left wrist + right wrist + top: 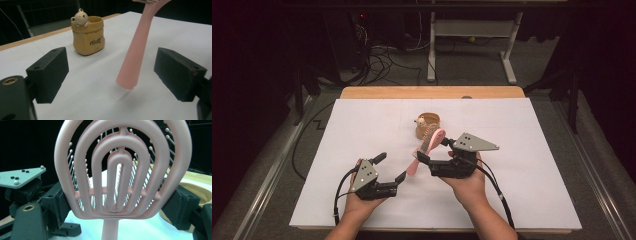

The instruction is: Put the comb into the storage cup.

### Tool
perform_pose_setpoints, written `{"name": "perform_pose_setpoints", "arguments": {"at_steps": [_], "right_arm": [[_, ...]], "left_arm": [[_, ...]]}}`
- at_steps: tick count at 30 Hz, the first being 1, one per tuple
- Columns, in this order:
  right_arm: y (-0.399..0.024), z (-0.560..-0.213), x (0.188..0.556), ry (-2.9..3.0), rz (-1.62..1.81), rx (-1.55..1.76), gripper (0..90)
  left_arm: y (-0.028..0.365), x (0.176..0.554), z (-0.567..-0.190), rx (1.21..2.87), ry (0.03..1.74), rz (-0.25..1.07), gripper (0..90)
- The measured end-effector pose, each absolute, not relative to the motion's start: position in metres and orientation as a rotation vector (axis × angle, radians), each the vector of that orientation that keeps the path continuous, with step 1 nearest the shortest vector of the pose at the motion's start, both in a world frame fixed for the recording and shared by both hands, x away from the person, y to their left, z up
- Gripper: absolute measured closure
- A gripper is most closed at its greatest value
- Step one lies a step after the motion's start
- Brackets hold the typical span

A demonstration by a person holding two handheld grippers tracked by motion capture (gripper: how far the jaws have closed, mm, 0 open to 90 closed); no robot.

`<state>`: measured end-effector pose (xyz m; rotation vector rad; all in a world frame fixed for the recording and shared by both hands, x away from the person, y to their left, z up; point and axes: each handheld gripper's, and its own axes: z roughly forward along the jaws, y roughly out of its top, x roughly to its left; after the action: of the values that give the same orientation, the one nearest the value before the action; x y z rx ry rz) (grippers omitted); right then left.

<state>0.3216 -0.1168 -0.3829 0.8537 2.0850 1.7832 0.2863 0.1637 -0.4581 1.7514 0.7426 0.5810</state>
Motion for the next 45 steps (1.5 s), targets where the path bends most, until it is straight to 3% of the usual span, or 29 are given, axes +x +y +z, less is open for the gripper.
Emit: {"name": "perform_pose_setpoints", "arguments": {"at_steps": [45], "right_arm": [[-0.169, -0.378, 0.32, 2.004, 1.69, 0.902, 20.2]], "left_arm": [[0.198, 0.293, -0.463, 1.755, 0.833, 0.569, 1.6]]}}
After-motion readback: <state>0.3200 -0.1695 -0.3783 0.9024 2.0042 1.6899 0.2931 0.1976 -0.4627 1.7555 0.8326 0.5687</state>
